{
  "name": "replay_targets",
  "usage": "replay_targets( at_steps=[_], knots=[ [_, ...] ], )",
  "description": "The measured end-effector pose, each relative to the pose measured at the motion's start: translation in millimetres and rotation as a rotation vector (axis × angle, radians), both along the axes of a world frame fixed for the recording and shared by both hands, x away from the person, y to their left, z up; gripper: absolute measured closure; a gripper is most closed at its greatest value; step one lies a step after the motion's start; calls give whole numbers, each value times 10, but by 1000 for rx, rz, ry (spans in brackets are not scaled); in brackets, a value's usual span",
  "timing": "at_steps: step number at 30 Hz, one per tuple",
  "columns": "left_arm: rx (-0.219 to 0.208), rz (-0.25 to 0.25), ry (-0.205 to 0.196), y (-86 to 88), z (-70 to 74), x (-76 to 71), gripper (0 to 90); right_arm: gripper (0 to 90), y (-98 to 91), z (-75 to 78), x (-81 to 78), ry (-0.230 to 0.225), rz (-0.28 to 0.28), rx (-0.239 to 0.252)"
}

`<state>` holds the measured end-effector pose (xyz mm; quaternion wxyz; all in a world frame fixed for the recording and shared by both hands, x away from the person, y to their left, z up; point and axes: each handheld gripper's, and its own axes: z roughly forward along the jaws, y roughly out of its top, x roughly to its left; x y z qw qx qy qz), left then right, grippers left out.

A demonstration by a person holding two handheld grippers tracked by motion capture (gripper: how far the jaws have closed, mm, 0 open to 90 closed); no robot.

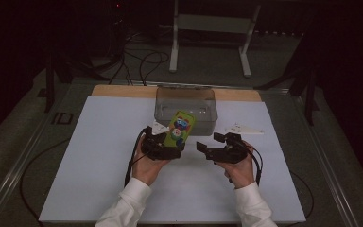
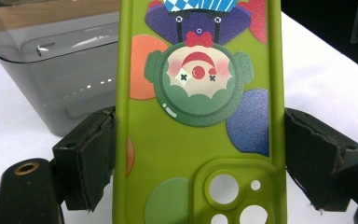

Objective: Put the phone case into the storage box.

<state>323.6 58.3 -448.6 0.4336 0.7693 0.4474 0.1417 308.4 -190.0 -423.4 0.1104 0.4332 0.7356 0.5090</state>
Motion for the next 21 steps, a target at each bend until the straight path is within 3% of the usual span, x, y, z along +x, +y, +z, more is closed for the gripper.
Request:
replay_targets(
  at_steps=[10,21],
  knots=[
    [-47,8,-29,6,14,-19,164,193,113,92,109,-6,2,16],
    [-105,31,-53,8,24,-37,163,337,235,104,193,13,16,60]
  ],
)
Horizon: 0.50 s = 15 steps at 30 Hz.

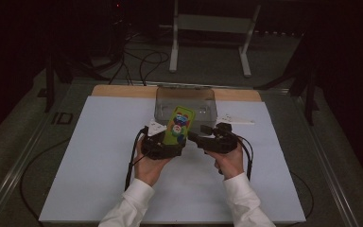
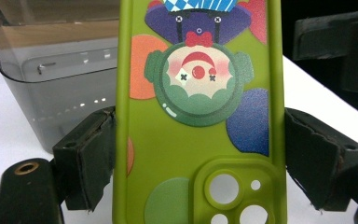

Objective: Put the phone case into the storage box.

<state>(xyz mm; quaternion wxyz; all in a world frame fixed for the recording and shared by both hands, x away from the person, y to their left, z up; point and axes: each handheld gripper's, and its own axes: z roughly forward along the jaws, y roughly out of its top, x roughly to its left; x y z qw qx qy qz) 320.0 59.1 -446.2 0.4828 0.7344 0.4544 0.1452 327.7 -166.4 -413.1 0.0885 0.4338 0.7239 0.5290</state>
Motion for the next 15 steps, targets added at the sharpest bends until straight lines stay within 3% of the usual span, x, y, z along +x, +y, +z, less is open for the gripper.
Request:
replay_targets(
  at_steps=[15],
  knots=[
    [-64,11,-19,-18,-10,-29,163,569,104,-30,115,65,11,84]
  ],
)
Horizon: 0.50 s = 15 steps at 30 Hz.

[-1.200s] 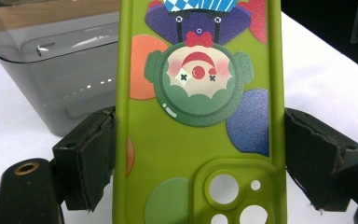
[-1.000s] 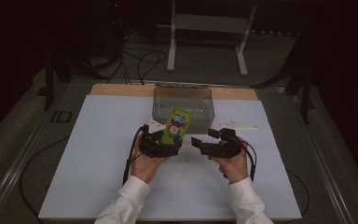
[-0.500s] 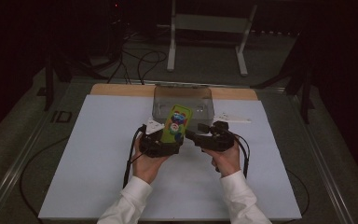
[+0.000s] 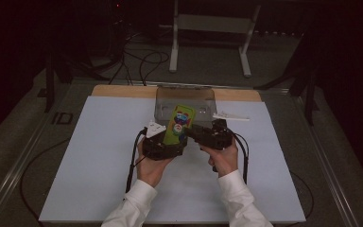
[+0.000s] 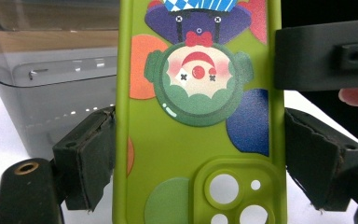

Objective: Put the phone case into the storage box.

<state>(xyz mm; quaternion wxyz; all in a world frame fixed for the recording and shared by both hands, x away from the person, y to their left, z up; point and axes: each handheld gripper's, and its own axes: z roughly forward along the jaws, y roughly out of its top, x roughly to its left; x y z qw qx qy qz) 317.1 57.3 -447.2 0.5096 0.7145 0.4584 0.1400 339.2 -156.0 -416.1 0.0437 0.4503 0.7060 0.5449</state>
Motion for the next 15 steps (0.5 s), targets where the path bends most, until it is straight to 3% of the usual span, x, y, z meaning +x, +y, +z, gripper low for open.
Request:
replay_targets(
  at_steps=[8,15],
  knots=[
    [-21,9,2,3,-6,5,163,688,37,-21,30,22,-3,33],
    [-45,19,-2,6,-10,0,163,721,62,-26,37,60,-22,67]
  ],
)
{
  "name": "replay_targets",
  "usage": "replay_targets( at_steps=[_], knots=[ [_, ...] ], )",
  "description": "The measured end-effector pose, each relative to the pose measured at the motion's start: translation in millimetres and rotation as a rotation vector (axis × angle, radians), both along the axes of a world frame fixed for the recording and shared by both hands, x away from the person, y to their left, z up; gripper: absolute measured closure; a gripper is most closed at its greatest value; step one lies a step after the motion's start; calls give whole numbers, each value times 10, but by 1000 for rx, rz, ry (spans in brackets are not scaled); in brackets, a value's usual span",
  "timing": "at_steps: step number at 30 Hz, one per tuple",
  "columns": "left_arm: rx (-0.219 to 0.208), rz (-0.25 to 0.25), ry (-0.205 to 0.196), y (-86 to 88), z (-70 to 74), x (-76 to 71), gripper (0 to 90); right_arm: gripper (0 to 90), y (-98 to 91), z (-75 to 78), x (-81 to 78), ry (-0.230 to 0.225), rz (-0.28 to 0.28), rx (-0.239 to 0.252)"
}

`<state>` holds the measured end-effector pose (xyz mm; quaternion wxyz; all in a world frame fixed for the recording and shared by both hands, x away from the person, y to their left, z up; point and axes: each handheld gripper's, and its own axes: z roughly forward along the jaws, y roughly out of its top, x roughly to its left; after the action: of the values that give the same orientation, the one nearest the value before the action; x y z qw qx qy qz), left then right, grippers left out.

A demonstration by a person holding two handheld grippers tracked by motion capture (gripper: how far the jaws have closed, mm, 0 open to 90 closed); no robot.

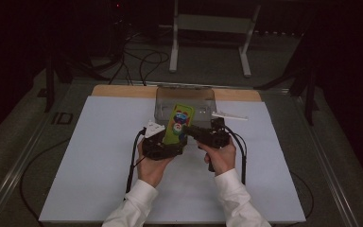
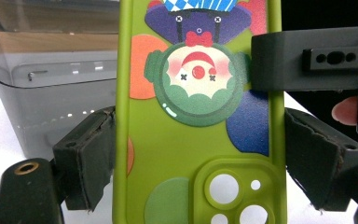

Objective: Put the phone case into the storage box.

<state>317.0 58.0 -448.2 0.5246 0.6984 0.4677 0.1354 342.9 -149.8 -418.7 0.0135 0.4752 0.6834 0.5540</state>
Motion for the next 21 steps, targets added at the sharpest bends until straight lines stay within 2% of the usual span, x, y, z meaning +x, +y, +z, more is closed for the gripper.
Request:
replay_targets(
  at_steps=[5,11,14,19,21],
  knots=[
    [-22,3,5,-12,0,-4,163,724,38,-18,2,20,1,4],
    [-58,5,27,-9,-16,6,163,730,59,-34,16,28,-6,7],
    [-86,8,51,-10,-32,12,163,737,71,-39,23,36,-10,4],
    [-83,14,70,-36,-56,20,163,772,83,-39,31,47,-8,-8],
    [-85,9,76,-41,-66,30,160,778,96,-26,22,38,-8,-34]
  ],
)
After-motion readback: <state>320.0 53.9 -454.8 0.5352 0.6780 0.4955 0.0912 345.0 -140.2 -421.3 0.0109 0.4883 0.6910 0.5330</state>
